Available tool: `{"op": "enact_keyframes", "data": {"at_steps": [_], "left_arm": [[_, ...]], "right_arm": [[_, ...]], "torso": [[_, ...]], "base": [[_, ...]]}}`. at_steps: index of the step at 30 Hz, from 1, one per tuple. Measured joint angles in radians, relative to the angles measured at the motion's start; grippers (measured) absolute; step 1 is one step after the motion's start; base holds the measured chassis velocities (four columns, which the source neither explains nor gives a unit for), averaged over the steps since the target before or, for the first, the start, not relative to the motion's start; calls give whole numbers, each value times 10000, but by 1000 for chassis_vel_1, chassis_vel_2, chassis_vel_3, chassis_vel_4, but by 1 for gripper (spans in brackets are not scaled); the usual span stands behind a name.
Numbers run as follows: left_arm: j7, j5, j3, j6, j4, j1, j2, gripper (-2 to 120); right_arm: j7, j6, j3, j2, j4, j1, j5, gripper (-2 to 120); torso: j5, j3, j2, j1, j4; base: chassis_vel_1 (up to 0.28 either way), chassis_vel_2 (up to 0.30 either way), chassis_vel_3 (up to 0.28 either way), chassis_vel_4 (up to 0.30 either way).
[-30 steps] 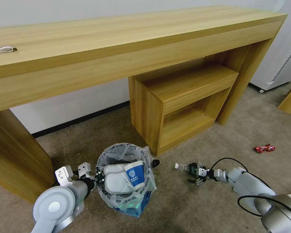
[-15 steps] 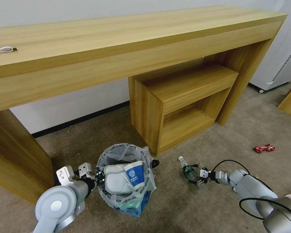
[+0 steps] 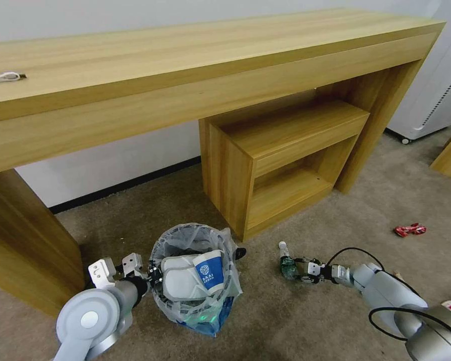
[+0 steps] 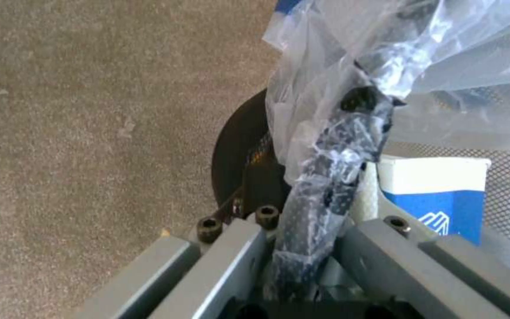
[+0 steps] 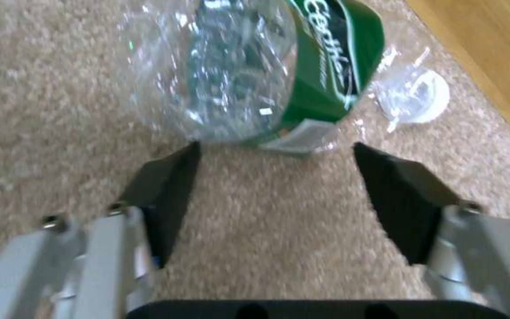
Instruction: Pick up the trash bin and place the garbage on the floor into it.
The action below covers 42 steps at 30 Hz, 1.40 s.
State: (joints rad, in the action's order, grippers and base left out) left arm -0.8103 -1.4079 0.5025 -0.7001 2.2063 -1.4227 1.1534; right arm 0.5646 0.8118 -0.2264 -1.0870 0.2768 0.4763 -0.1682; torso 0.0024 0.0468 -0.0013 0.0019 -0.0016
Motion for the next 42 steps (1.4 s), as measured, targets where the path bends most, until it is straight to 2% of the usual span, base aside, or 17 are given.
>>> {"op": "enact_keyframes", "data": {"at_steps": [1,3,8,10,15,33,42], "left_arm": [[0,0,0,0,0,0,0,0],[18,6,-35,2,-1,-4,-13,0],[20,41,-103,3,-8,31,25,0],[20,52,-117,3,-11,58,37,0],[21,53,-116,6,-12,67,33,0],[49,123,-92,24,24,-8,108,0],[50,159,-127,26,37,32,225,0]], "right_arm": [[0,0,0,0,0,0,0,74],[-12,0,25,85,29,11,-45,82],[2,-3,35,217,138,30,-97,86],[21,-8,35,365,280,39,-206,92],[12,-13,36,457,323,20,-273,99],[-529,-15,-149,342,390,-678,-910,100],[-698,-15,-189,484,957,-706,-1009,100]], "torso": [[0,0,0,0,0],[0,0,0,0,-1],[1,0,0,0,-1],[0,0,0,-1,-2],[-2,0,0,0,-5],[-1,0,0,0,-3],[-3,0,-1,0,-1]], "base": [[0,0,0,0],[0,0,0,0],[0,0,0,0],[0,0,0,0],[0,0,0,0],[0,0,0,0],[0,0,0,0]]}}
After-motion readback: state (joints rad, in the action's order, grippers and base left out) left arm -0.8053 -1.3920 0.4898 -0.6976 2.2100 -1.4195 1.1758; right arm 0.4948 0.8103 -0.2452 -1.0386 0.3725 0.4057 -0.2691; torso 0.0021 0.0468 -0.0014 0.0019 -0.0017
